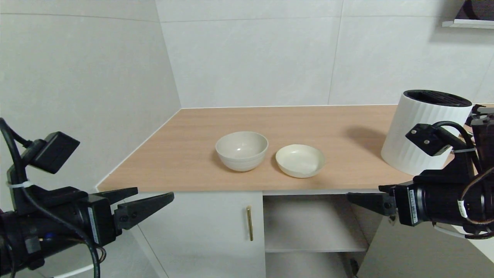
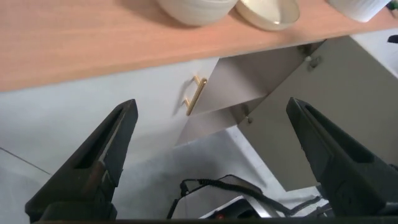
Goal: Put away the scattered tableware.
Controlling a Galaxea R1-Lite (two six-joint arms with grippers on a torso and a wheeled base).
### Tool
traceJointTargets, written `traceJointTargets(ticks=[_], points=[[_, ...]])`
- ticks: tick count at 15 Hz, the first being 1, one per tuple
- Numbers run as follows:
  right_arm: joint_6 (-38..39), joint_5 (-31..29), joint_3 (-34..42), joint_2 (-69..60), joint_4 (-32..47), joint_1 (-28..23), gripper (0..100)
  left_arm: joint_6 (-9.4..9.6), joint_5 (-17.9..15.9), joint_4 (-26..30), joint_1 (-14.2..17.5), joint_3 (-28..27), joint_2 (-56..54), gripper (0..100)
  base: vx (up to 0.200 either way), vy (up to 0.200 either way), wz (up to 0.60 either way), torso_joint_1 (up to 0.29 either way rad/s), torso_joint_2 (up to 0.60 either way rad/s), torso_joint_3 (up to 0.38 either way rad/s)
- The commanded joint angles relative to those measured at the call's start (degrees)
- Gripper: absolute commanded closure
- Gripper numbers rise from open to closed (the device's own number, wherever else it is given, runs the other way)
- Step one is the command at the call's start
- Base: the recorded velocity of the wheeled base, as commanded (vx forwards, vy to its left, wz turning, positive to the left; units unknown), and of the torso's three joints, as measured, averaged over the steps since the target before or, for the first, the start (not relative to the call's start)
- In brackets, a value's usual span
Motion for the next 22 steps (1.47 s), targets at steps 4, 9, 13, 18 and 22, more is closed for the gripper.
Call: traceJointTargets(ticks=[4, 9, 13, 18, 22], points=[[-1.1, -0.4, -9.6, 8.4, 0.8, -1.8, 0, -0.28, 0.2, 4.0, 0.0, -12.8, 7.9, 0, 0.000, 0.000, 0.00, 0.008, -0.01, -0.007], [6.0, -3.8, -22.0, 21.9, 5.2, -2.7, 0, -3.62, 0.0, 18.8, -0.1, -25.3, 17.8, 0, 0.000, 0.000, 0.00, 0.000, 0.00, 0.000], [8.4, -6.0, -22.2, 22.8, 4.7, -2.2, 0, -17.59, 0.3, 18.6, -1.4, -31.2, 26.5, 0, 0.000, 0.000, 0.00, 0.000, 0.00, 0.000], [8.5, -10.3, -21.4, 23.6, 1.0, -1.2, 0, -30.69, 2.8, 15.8, -4.1, -37.7, 36.4, 0, 0.000, 0.000, 0.00, 0.000, 0.00, 0.000], [8.5, -10.1, -21.3, 24.6, -0.4, -1.2, 0, -35.26, 6.2, 15.6, -4.0, -42.2, 41.8, 0, 0.000, 0.000, 0.00, 0.000, 0.00, 0.000]])
